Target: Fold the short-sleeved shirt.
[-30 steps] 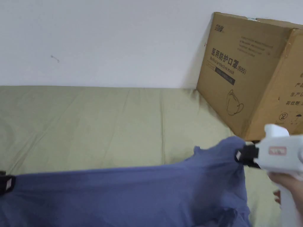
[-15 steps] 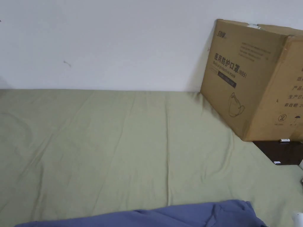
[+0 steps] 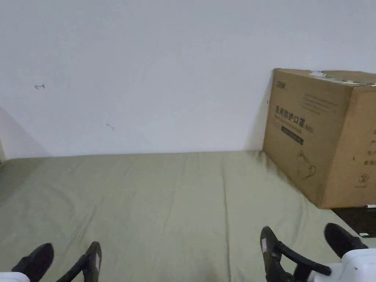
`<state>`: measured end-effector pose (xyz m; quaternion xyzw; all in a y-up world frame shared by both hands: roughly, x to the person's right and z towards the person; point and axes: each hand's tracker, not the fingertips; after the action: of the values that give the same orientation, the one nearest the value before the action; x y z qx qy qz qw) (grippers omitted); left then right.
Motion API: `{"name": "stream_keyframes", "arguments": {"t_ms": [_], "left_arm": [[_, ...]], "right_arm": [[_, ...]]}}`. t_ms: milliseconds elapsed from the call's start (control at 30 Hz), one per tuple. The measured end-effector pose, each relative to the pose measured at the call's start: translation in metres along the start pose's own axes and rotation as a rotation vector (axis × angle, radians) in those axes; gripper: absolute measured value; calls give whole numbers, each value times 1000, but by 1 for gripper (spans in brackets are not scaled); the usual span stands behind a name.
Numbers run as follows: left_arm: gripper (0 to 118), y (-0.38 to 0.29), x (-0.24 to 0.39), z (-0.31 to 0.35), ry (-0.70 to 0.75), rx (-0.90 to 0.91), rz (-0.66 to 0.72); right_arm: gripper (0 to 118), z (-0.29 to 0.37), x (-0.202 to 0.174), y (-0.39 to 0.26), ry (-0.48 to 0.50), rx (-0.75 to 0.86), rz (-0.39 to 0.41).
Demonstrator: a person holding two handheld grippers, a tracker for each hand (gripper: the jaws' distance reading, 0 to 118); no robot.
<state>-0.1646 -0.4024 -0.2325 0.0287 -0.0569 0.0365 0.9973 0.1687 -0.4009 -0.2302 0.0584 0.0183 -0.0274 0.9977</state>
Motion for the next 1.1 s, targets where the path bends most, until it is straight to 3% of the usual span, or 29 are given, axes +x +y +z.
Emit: {"name": "stream_keyframes", "arguments": {"t_ms": [33,67,100,133,233,433,567,700,767,800,833,867,900,933,967,1100], "left_arm": [[5,1,6,-1,22,15,-22],[0,2,16,-4,55,15,-47],[0,2,18,-1,54,14,-43],[0,4,16,1,45,12,-25],[0,4,18,4,67,7,4],[0,14,-5,6,71,-15,22],[0,32,-82,-25,-56,-265,235],[0,-11,-189,-80,-323,-717,688],[1,-45,-215,-85,-385,-792,810],[8,-62,-227,-87,-383,-818,838],[26,-75,-237,-89,-387,-849,863],[76,-99,-257,-92,-380,-870,899],[111,-116,-267,-95,-392,-889,937],[118,-129,-271,-97,-402,-916,952],[115,-142,-275,-97,-405,-854,965],[118,-201,-279,-105,-434,-894,1083]], "right_arm": [[10,1,-9,-1,-12,8,11],[0,0,-16,-1,-32,10,36],[0,-2,-18,-2,-51,3,78],[0,-4,-19,-1,4,-15,60],[0,2,-23,1,-9,-3,105],[0,4,-17,7,-13,-14,83],[0,9,-2,11,-5,-75,80],[0,8,4,6,-6,-148,69],[0,3,3,-1,11,-186,64],[0,0,1,-4,22,-206,68],[0,-2,-1,-6,27,-219,77],[0,-4,-4,-9,33,-236,85],[0,-6,-6,-12,39,-252,86],[0,-7,-9,-14,48,-265,80],[0,-9,-12,-17,58,-280,72],[0,-15,-24,-28,96,-344,71]]}}
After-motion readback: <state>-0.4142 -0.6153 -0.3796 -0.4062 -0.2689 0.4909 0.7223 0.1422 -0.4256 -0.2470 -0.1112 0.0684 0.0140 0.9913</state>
